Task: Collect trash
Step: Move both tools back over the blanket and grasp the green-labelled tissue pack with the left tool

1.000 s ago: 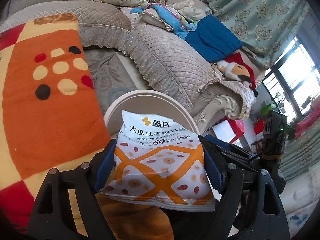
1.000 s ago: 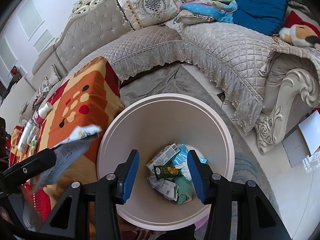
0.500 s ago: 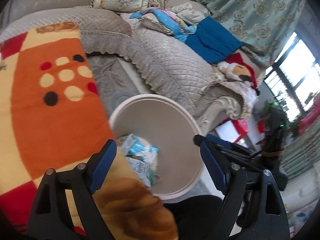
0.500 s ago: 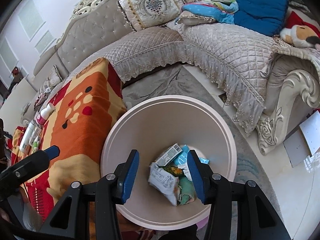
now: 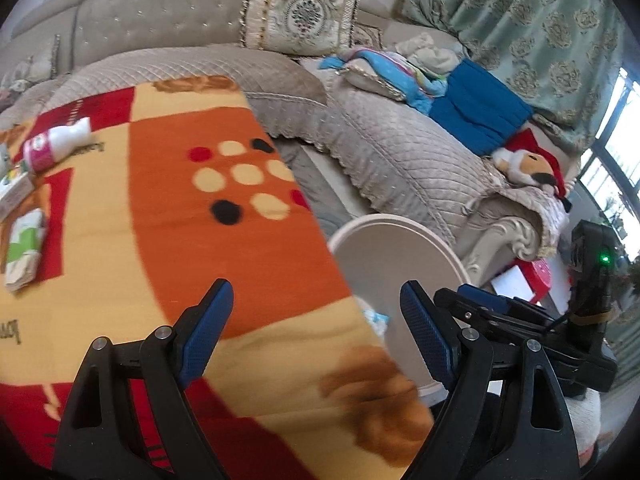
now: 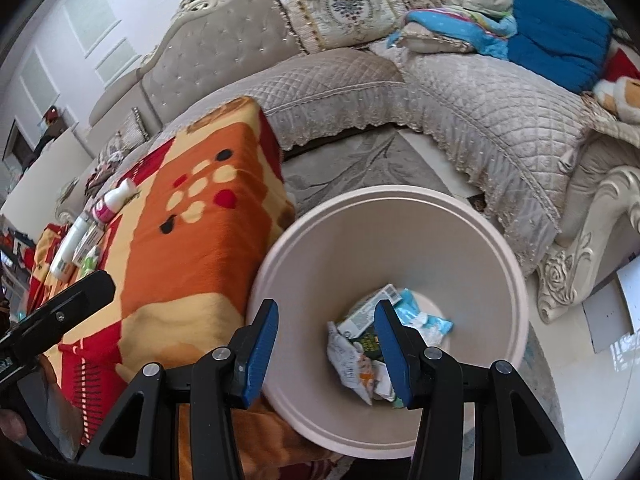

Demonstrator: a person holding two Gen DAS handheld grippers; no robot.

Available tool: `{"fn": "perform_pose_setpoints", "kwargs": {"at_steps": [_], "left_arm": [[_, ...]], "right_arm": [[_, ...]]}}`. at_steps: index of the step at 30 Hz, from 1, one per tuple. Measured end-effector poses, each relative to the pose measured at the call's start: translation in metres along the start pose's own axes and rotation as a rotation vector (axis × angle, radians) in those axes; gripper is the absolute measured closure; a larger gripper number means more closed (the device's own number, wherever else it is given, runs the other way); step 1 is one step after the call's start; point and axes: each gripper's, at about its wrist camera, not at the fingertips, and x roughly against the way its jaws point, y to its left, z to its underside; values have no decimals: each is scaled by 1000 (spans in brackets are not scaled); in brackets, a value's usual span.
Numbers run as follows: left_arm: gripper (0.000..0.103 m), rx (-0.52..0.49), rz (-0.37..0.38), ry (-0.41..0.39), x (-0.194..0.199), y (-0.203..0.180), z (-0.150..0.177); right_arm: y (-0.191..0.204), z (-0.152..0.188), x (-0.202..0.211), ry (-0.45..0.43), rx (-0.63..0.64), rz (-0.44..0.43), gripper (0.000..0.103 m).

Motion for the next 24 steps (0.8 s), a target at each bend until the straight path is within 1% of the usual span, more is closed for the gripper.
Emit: {"fn": "perform_pose_setpoints", "kwargs": {"at_steps": [7,12,16,22,23,24], "left_arm": [[18,34,-60,-31,19,30,4],[18,65,-96,-30,33,54,9],[18,110,-128,-27,49,84,14],[18,223,-175,-30,75,148,18],[18,236,-186,-30,79,158,18],[18,248,-194,-28,82,167,17]], "right_arm": [[36,-1,-6,9,52,-28,55],[66,-3,-10,12,95,-56,55],[91,-5,-14,12,132,-82,55],[135,-9,-23,21,202,-123,54],[142,-9,-26,24,212,-130,47],[149,-10,-30,27,220,-136,33]]}}
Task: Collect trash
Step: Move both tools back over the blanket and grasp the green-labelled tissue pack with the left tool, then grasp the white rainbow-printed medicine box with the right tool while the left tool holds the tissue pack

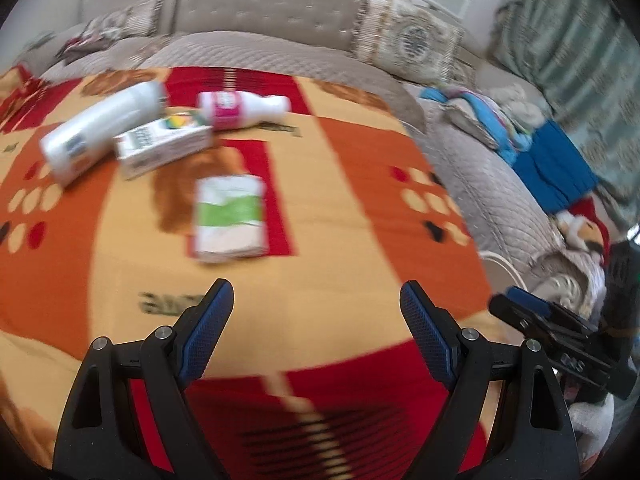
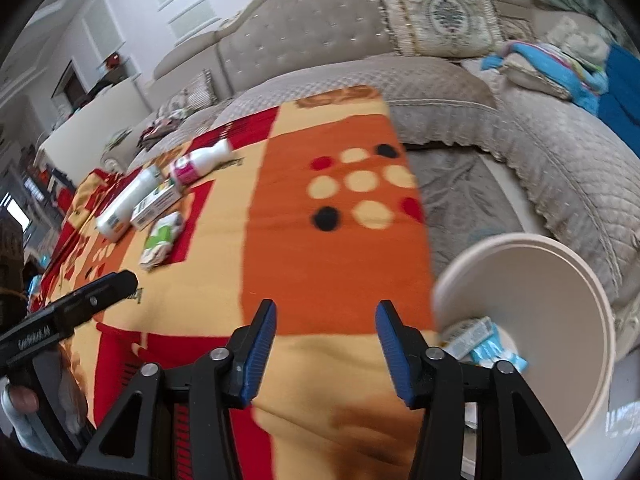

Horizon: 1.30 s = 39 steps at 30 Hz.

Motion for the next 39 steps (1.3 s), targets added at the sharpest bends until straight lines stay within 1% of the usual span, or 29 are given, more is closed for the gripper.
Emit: {"fn": "perform_pose_setpoints", "kwargs": {"at_steps": [1,2,5,8,11,16,18,19,20,21,22,23,25,28,30,33,35,37,39], "left_arm": [[18,15,-5,2,0,10,-4],[18,25,-6,3,0,18,-7],[18,47,-19,13,-6,34,-16],[18,56,-41,26,-19,42,-25],[18,74,-59,43,-37,47,-34],[18,48,-124,69,-70,46,-46],[18,57,-138,85,-82,49,-47],[23,63,-135,92,-85,51,-47],[36,59,-143,75,-85,53,-46],[49,49,-148,66,-84,54,-46],[58,40,-148,78,-83,57,-45],[63,43,-138,78,-81,60,-45],[67,54,-128,76,-69,71,-44],[67,58,-148,49,-44,87,-43],[67,70,-168,34,-27,106,-42],[67,100,-194,23,-13,129,-43],[67,125,-207,20,-6,145,-42],[67,137,-211,17,2,156,-38],[67,140,-214,9,11,164,-33]], "right_arm": [[7,-2,-4,-2,12,-5,28],[14,-3,-7,-8,25,-9,27],[31,-8,-18,-5,64,-24,27],[40,-11,-27,10,67,-42,27],[46,-13,-34,24,81,-45,27],[48,-14,-39,40,89,-56,27],[48,-16,-41,42,87,-64,27],[49,-17,-42,44,87,-68,27],[51,-18,-43,45,88,-72,27],[52,-20,-45,46,91,-73,27],[54,-21,-47,48,96,-74,27],[57,-23,-49,49,103,-75,27],[64,-26,-53,51,113,-82,27],[80,-34,-65,59,128,-110,27],[95,-40,-76,71,139,-135,27],[118,-48,-96,94,158,-179,27],[137,-60,-113,96,169,-205,27],[149,-70,-125,81,171,-200,27],[162,-86,-141,57,172,-174,27]]}}
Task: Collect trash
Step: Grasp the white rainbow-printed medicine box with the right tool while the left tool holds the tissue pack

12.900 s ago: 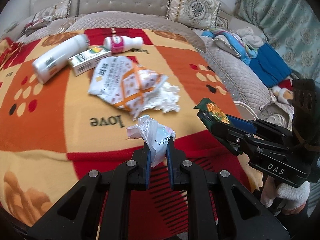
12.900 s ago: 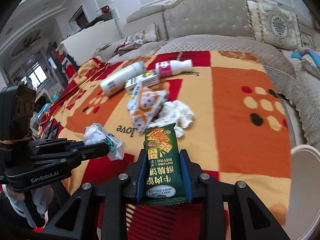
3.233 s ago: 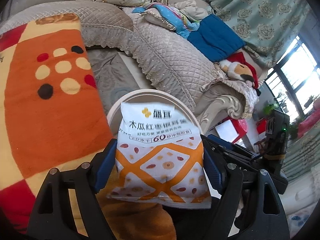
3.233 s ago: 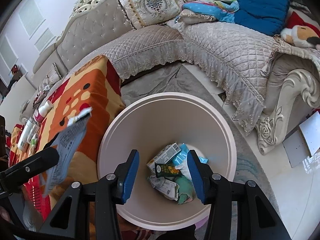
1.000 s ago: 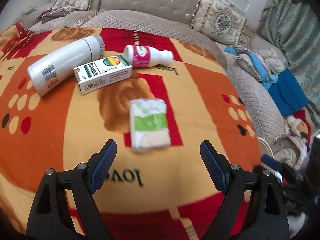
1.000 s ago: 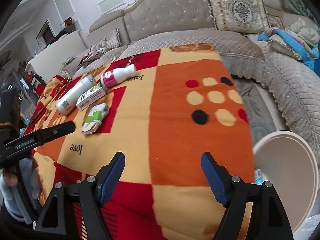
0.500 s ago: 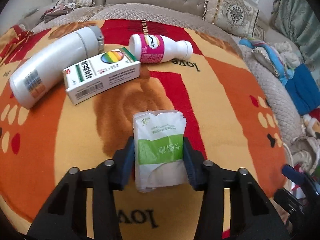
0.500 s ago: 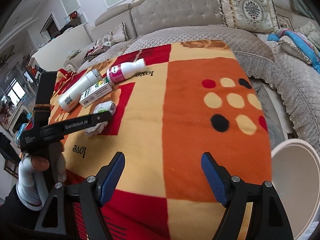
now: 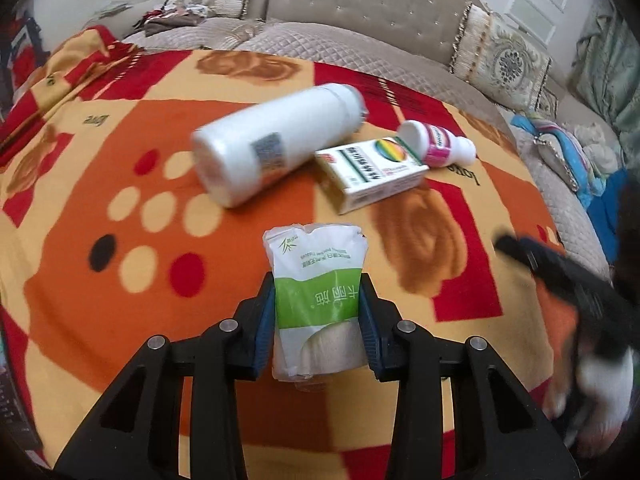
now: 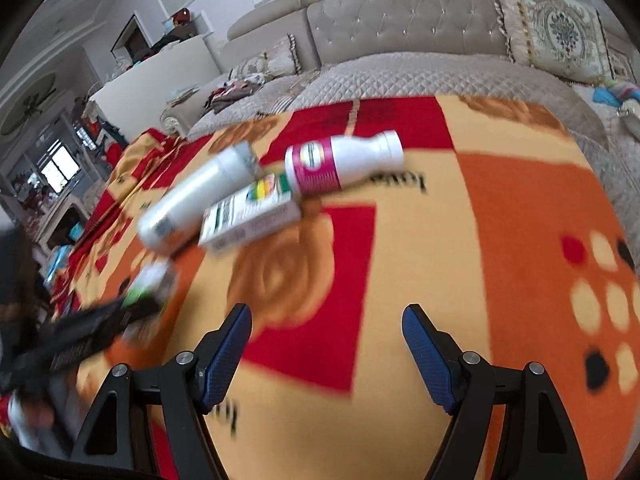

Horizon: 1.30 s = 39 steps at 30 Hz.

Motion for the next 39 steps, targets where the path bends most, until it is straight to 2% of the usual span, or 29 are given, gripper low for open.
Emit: {"fn": "perform_pose_setpoints", "kwargs": {"at_steps": [8,14,17,22,25,29,34,39], "left_arm": [[67,10,14,-20,15,23,0],[67,27,18,-13,15,36,3],[67,35,17,-17,18,40,4],[67,53,13,-31,26,49,9],[67,60,1,-31,31,53,14],[67,63,-5,-35,35,56,19],[67,75,-1,-45,45,64,24],[67,92,8,-42,48,72,25]], "right_arm": [[1,-53,-61,-8,-17,129,30],[-4,-70,-85,17,-43,95,30],[4,-70,-86,30,-11,58,30],[27,-56,-82,102,68,-34,30],[41,-45,-73,101,118,-47,30],[46,-39,-65,107,51,-99,30],[89,-36,-64,36,123,-40,29],[123,-36,-77,6,192,53,27]]}}
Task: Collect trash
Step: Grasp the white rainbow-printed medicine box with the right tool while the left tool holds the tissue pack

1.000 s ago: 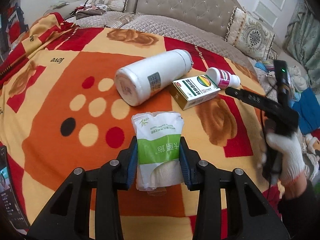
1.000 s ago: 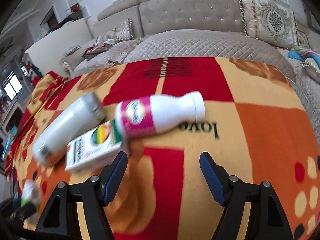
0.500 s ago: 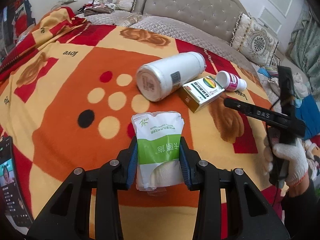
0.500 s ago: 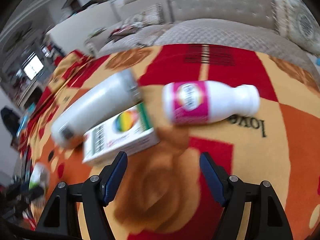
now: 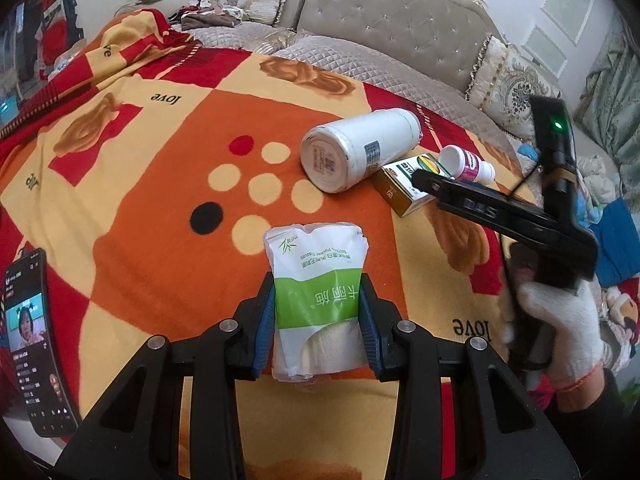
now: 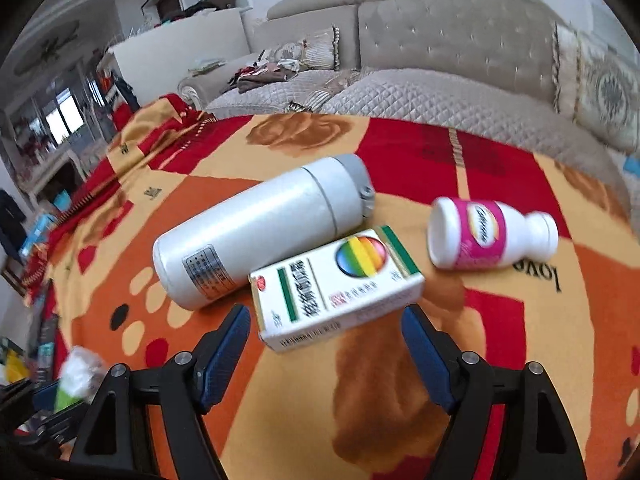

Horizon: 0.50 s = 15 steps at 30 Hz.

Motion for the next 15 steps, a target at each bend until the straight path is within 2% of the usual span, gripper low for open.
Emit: {"fn": "perform_pose_setpoints", "kwargs": {"at_steps": [3,5,7,11,13,15], "left_arm": [[67,3,7,4,-1,0,3],[67,1,16,2,0,-1,4],[67,-2,25,1,0,-1,4],[67,1,42,-1,-2,0,1],[67,1,51,-1,-3,-1,1],[67,-1,58,1,-5,-4,1]], "right_arm": [[10,-4,-9,-15,14,58,27],[11,-5,-21,17,17,88,27],[7,-3,-28,41,18,76,25],[-21,8,-24,96,33,133,24],[-48,14,-19,122,-5,170,23],[-65,17,-9,113,-60,141,23]]}}
